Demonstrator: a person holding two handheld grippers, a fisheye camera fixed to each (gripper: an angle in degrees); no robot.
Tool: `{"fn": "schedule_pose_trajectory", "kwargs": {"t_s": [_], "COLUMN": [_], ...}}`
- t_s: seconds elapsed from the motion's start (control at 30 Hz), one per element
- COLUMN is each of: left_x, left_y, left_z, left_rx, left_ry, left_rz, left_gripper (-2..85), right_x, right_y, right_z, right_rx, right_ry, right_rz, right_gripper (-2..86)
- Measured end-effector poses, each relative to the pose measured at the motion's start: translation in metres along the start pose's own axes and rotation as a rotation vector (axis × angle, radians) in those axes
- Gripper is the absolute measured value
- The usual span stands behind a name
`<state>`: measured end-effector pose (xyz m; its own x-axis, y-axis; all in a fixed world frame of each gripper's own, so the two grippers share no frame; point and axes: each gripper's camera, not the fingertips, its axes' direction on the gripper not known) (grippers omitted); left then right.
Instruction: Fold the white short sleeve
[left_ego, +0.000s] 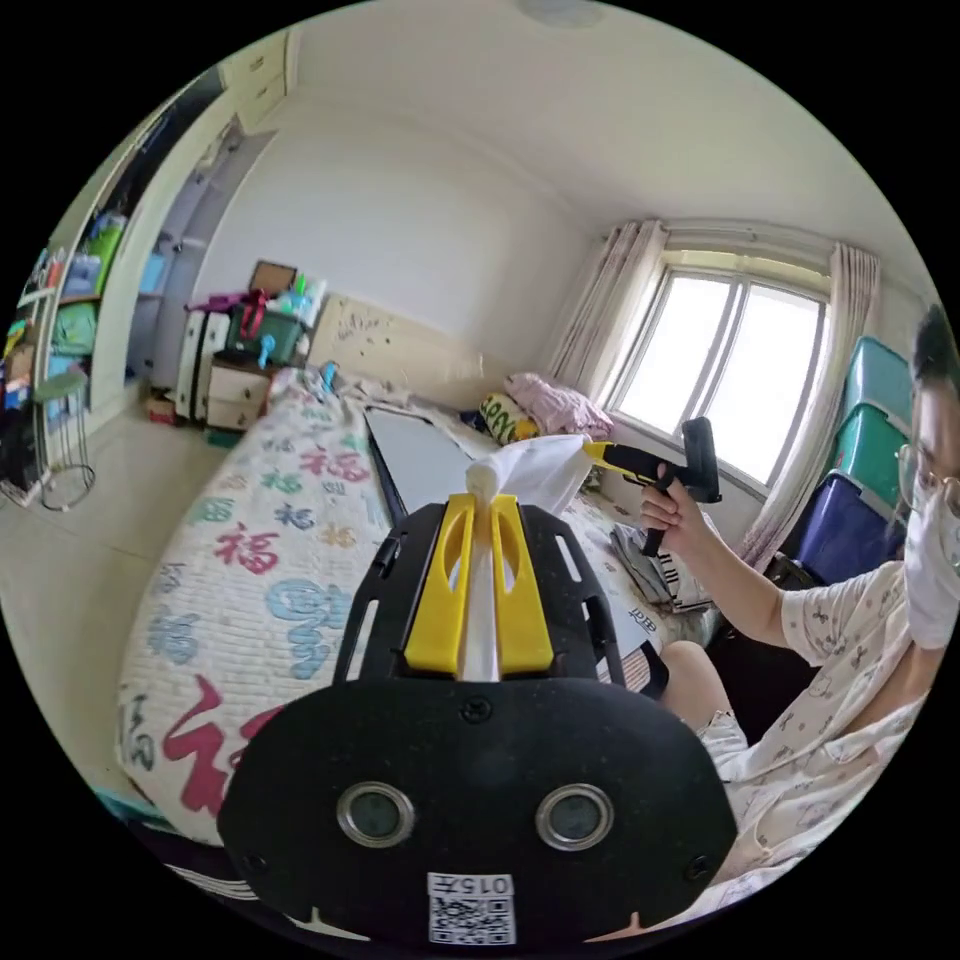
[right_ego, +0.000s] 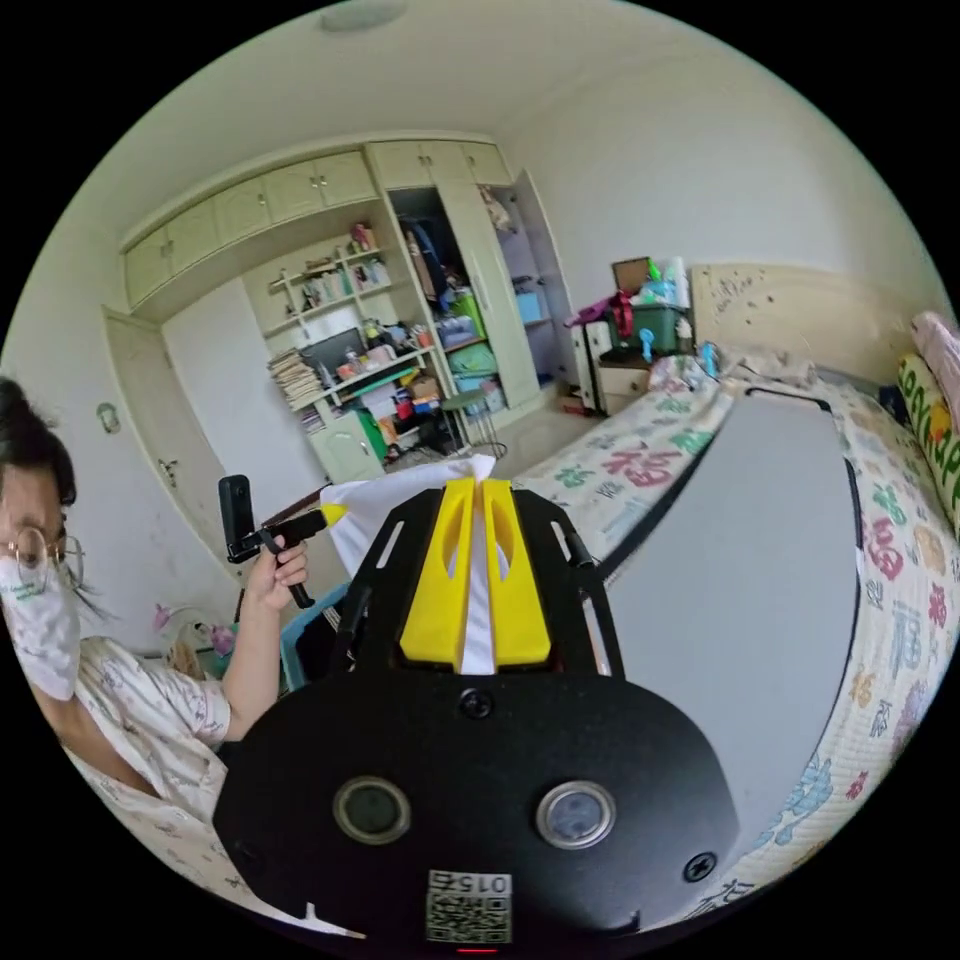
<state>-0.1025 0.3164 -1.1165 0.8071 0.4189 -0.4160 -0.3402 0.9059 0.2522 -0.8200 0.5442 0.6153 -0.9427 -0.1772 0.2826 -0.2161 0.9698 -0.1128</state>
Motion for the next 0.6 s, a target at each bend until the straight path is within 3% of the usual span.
{"fn": "schedule_pose_trajectory", "kwargs": {"t_s": [0.17, 0.33, 0.6], "left_x": [0.03, 0.029, -0.036], "left_y": [0.061, 0.156, 0.318], "left_z": [-0.163, -0.294, -0.38], "left_rx": [0.103, 0.088, 0.044], "left_ry": [-0.206, -0.492, -0.563], "left_rz": [0.072, 0.03, -0.263], "left_gripper": [0.2, 0.2, 0.1], "right_x": [-0.088, -0.156, -0.215], "right_y": [0.075, 0.198, 0.389], "right_z": [-0.021, 0.003, 0.082], "right_rx": [0.049, -0.038, -0.31], "right_ry": [-0.17, -0.42, -0.497], "right_rz": [-0.153, -0.174, -0.226], "right_gripper": [-0.4, -0.5, -0.6]}}
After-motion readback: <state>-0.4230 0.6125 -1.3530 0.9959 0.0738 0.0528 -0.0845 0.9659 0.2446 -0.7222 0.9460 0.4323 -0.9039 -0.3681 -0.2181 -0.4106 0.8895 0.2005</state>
